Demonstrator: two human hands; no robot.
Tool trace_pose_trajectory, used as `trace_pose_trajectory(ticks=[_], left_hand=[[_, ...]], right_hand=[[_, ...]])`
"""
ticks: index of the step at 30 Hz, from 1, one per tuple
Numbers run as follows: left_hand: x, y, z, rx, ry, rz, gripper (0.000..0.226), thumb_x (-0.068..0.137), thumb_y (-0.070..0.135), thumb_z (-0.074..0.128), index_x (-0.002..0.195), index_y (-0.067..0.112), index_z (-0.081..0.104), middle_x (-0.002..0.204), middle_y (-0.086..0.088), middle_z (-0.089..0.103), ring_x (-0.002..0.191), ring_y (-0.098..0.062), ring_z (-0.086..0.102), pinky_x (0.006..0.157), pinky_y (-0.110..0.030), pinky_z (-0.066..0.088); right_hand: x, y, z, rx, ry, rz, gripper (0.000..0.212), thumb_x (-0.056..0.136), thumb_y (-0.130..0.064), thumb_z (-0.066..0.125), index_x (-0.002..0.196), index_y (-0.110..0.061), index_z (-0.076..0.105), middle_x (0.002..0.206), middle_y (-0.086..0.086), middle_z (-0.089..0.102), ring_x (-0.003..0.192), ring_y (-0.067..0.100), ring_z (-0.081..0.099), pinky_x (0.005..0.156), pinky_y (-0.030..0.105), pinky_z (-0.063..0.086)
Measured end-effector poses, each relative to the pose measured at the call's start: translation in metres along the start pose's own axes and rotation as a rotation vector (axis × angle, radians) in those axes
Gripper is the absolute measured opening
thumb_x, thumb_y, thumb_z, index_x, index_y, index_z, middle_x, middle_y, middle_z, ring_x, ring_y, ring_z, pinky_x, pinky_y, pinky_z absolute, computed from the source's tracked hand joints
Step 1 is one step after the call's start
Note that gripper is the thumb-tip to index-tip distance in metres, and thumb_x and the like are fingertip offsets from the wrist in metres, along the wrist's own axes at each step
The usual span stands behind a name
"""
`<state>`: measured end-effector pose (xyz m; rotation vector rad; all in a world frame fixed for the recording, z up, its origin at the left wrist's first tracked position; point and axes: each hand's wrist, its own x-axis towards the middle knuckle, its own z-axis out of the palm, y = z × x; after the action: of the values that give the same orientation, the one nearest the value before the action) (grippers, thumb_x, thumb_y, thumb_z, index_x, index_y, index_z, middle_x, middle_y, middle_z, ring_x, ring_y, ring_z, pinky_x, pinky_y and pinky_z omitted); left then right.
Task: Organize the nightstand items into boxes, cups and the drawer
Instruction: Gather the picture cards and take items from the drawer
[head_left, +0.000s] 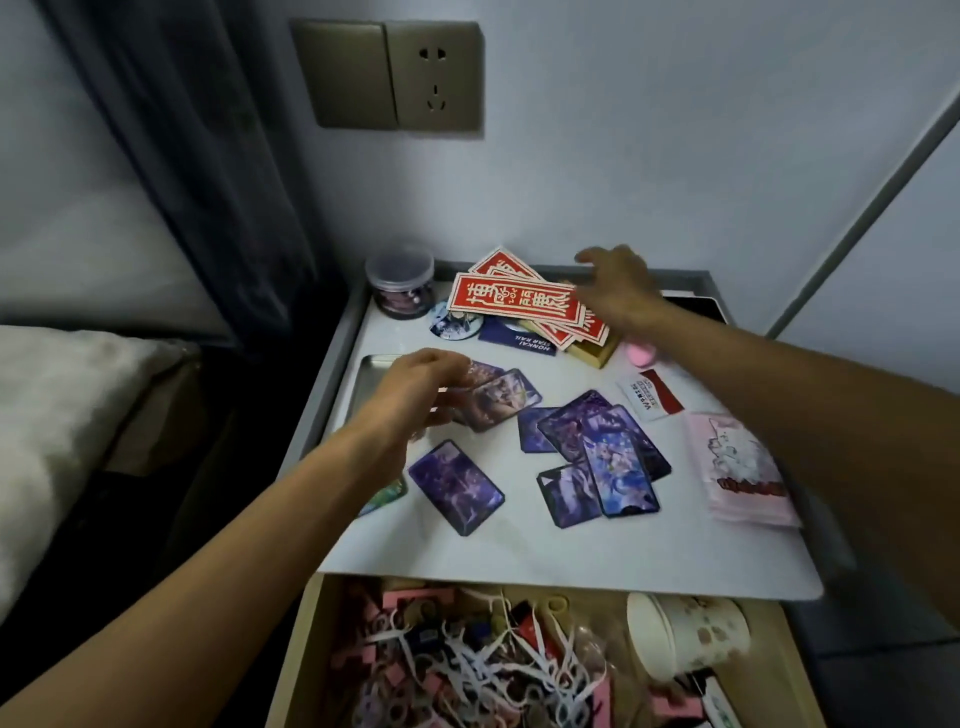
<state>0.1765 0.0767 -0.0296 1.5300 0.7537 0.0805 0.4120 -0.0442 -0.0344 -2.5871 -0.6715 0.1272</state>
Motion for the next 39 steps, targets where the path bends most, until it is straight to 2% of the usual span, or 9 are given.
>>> trace_pose_trajectory(ticks=[2,10,13,18,21,24,27,31,39], left_hand=[[0.0,0.001,-0.001,0.091,-0.015,0.047,0.018,0.1,0.02,0.054,0.112,0.012,0.065,0.103,-0.006,0.07,0.08,-0.013,0.063,0.07,-0.023,0.048],[-0.035,0.001,0.012,0.373,-0.171,0.175,0.009,0.1,0.017,0.055,0.102,0.013,0.063,0.1,-0.009,0.071,0.082,-0.017,0.066,0.071,-0.028,0.048],[-0.066,-0.006,0.02,0.442,-0.235,0.257,0.009,0.099,0.018,0.057,0.104,0.014,0.063,0.097,-0.005,0.072,0.08,-0.017,0.069,0.066,-0.027,0.051],[-0.116,-0.04,0.044,0.756,-0.452,0.359,0.018,0.096,0.033,0.061,0.11,0.023,0.064,0.101,0.003,0.071,0.082,-0.012,0.068,0.073,-0.026,0.053],[-0.125,-0.068,0.063,0.993,-0.551,0.365,0.025,0.094,0.042,0.062,0.115,0.028,0.064,0.111,0.003,0.07,0.099,-0.017,0.065,0.087,-0.035,0.052],[-0.126,-0.091,0.084,0.954,-0.591,0.362,0.025,0.092,0.035,0.067,0.114,0.023,0.068,0.11,0.004,0.07,0.099,-0.014,0.064,0.086,-0.03,0.05],[-0.122,-0.111,0.112,0.807,-0.568,0.245,0.02,0.094,0.024,0.065,0.108,0.012,0.071,0.1,0.001,0.07,0.089,-0.012,0.061,0.077,-0.025,0.045],[-0.114,-0.132,0.148,0.596,-0.456,0.035,0.03,0.093,0.033,0.066,0.097,0.004,0.073,0.093,-0.009,0.073,0.081,-0.023,0.066,0.074,-0.031,0.051],[-0.103,-0.143,0.178,0.395,-0.282,-0.132,0.021,0.091,0.023,0.071,0.093,0.002,0.073,0.08,-0.006,0.068,0.05,-0.004,0.056,0.047,-0.012,0.041]], right_hand=[[-0.001,-0.002,0.009,-0.061,0.177,-0.01,0.048,0.094,-0.029,0.066,0.138,-0.02,0.052,0.139,0.012,0.046,0.127,0.028,0.046,0.097,0.039,0.045],[-0.103,-0.002,-0.007,0.126,0.073,-0.278,0.025,0.091,-0.006,0.062,0.112,-0.017,0.07,0.121,0.005,0.06,0.11,0.019,0.056,0.091,0.025,0.042],[-0.174,0.0,-0.019,0.214,-0.136,-0.354,0.021,0.093,-0.008,0.063,0.106,-0.022,0.071,0.107,-0.003,0.069,0.094,0.009,0.065,0.085,0.029,0.056],[-0.28,0.042,-0.022,0.038,-0.573,-0.476,0.023,0.091,-0.014,0.065,0.106,-0.031,0.07,0.096,-0.017,0.067,0.085,-0.004,0.062,0.076,0.015,0.05],[-0.328,0.082,-0.005,-0.217,-0.866,-0.479,0.038,0.087,-0.018,0.064,0.119,-0.038,0.062,0.113,-0.013,0.062,0.099,0.006,0.058,0.088,0.031,0.051],[-0.362,0.103,0.009,-0.316,-1.075,-0.464,0.046,0.085,-0.016,0.063,0.125,-0.037,0.058,0.133,-0.008,0.045,0.12,0.015,0.046,0.102,0.036,0.043],[-0.377,0.115,0.016,-0.323,-1.045,-0.462,0.035,0.087,-0.022,0.064,0.119,-0.035,0.055,0.141,-0.01,0.035,0.127,0.016,0.041,0.104,0.034,0.041],[-0.372,0.118,0.007,-0.349,-0.919,-0.473,0.033,0.089,-0.035,0.066,0.119,-0.027,0.057,0.139,-0.006,0.042,0.121,0.015,0.045,0.099,0.034,0.043],[-0.349,0.129,-0.035,-0.018,-0.738,-0.252,0.019,0.088,-0.039,0.069,0.085,-0.02,0.065,0.118,-0.003,0.062,0.107,0.013,0.059,0.093,0.039,0.051]])
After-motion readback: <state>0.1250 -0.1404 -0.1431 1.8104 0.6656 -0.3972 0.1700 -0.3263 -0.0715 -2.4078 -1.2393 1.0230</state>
